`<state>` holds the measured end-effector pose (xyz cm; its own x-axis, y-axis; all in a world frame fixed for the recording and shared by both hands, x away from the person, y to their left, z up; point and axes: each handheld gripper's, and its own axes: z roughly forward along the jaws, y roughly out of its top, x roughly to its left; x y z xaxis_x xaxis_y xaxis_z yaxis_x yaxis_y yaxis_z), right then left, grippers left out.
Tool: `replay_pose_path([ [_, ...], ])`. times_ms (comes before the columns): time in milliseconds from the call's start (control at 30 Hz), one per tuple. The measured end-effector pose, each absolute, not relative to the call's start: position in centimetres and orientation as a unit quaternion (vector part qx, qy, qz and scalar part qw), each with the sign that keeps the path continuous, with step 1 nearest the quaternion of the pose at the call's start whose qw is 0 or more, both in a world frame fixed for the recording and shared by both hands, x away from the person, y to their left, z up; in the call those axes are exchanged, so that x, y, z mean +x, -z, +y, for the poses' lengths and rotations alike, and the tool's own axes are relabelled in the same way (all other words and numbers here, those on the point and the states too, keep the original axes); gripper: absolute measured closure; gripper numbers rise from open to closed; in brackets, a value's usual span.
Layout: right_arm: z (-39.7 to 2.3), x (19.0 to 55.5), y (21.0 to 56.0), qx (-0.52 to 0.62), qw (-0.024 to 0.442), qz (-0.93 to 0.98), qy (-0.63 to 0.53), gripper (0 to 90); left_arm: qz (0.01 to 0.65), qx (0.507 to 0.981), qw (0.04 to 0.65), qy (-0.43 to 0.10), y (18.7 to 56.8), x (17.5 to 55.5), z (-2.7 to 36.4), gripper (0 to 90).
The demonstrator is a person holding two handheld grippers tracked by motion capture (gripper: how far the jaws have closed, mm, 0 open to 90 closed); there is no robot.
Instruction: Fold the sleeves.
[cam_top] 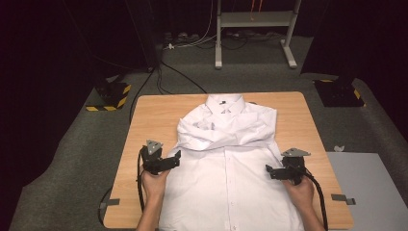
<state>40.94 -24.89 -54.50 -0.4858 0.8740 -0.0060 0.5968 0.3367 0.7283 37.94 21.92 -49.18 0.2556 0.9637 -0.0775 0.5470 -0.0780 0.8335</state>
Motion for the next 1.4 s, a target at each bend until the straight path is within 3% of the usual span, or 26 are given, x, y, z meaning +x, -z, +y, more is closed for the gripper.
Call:
replay_pose_path([
  [900,-24.9,41.0,54.5,0.464,0.204,0.792,-0.340,6.8,0.579,0.710,0.308,-0.256,54.4,38.3,21.5,7.2],
  [1400,-24.9,41.0,54.5,0.465,0.204,0.792,-0.340,6.7,0.584,0.708,0.308,-0.250,54.7,38.3,21.4,5.6],
])
